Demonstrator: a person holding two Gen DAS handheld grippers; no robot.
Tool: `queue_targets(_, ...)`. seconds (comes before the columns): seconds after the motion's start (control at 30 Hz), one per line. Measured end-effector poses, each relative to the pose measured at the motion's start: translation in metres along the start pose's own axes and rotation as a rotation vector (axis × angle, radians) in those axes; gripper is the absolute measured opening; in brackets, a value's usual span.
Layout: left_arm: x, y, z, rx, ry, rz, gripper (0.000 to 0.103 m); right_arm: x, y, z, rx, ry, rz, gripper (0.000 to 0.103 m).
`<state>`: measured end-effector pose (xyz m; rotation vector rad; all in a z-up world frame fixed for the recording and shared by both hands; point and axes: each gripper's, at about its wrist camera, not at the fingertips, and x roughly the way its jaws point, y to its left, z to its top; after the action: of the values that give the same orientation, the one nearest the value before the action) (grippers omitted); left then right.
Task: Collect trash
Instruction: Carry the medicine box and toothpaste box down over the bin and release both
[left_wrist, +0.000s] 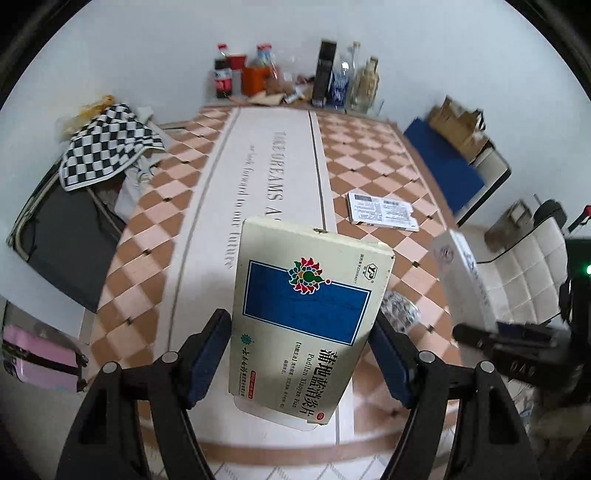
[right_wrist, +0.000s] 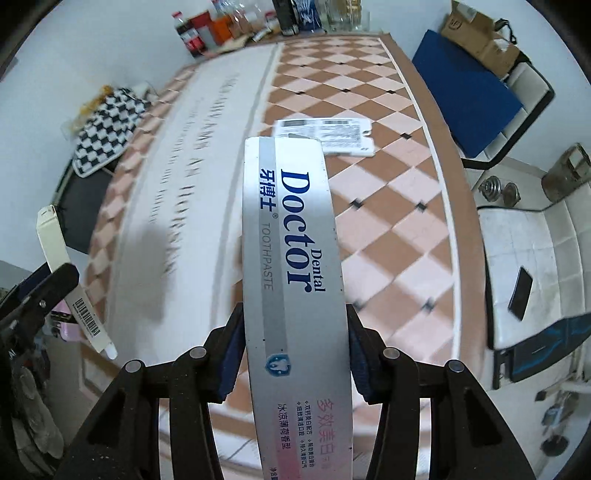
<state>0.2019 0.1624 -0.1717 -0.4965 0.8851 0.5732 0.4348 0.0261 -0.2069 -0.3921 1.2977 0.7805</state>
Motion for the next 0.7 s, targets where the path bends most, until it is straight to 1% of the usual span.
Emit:
queue_targets(0.07, -0.022, 0.012, -0.016, -0.001, -0.027, -0.006, 0.073, -0.018, 0.024, -0.036, 0.009, -0.037, 0.002, 0.051)
queue_targets(0.13, -0.044, 0.024, -0.036, -0.005, -0.04, -0.023, 0.073, -0.025, 0.042, -0.069, 0.023, -0.06, 0.004, 0.051)
queue_targets(0.2, -0.063, 0.037, -0.061, -0.007, -0.034, -0.045, 0.073, -0.04, 0.059, -0.104, 0.044, -0.075, 0.007, 0.051)
queue_targets(0.27, -0.082, 0.049, -0.087, -0.006, -0.016, -0.074, 0.073, -0.052, 0.078, -0.148, 0.087, -0.077, 0.018, 0.051)
queue_targets(0.3, -0.088, 0.051, -0.099, -0.003, -0.003, -0.082, 0.073, -0.053, 0.083, -0.162, 0.099, -0.074, 0.022, 0.051)
queue_targets(0.37, -0.098, 0.059, -0.128, 0.004, 0.035, -0.106, 0.073, -0.058, 0.096, -0.202, 0.132, -0.065, 0.038, 0.051)
queue_targets(0.47, -0.096, 0.068, -0.164, 0.0, 0.109, -0.127, 0.073, -0.055, 0.115, -0.265, 0.171, -0.016, 0.062, 0.051)
queue_targets(0.53, -0.094, 0.076, -0.193, -0.01, 0.171, -0.136, 0.073, -0.049, 0.123, -0.298, 0.181, 0.02, 0.068, 0.051)
queue_targets(0.57, -0.09, 0.08, -0.211, -0.013, 0.214, -0.14, 0.073, -0.044, 0.124, -0.312, 0.191, 0.041, 0.074, 0.051)
queue_targets(0.63, -0.082, 0.086, -0.237, -0.026, 0.268, -0.134, 0.073, -0.032, 0.128, -0.348, 0.207, 0.098, 0.081, 0.051)
queue_targets(0.67, -0.072, 0.091, -0.254, -0.04, 0.316, -0.135, 0.073, -0.023, 0.129, -0.364, 0.214, 0.127, 0.08, 0.051)
queue_targets(0.7, -0.065, 0.094, -0.266, -0.05, 0.346, -0.13, 0.073, -0.014, 0.129, -0.376, 0.218, 0.154, 0.079, 0.051)
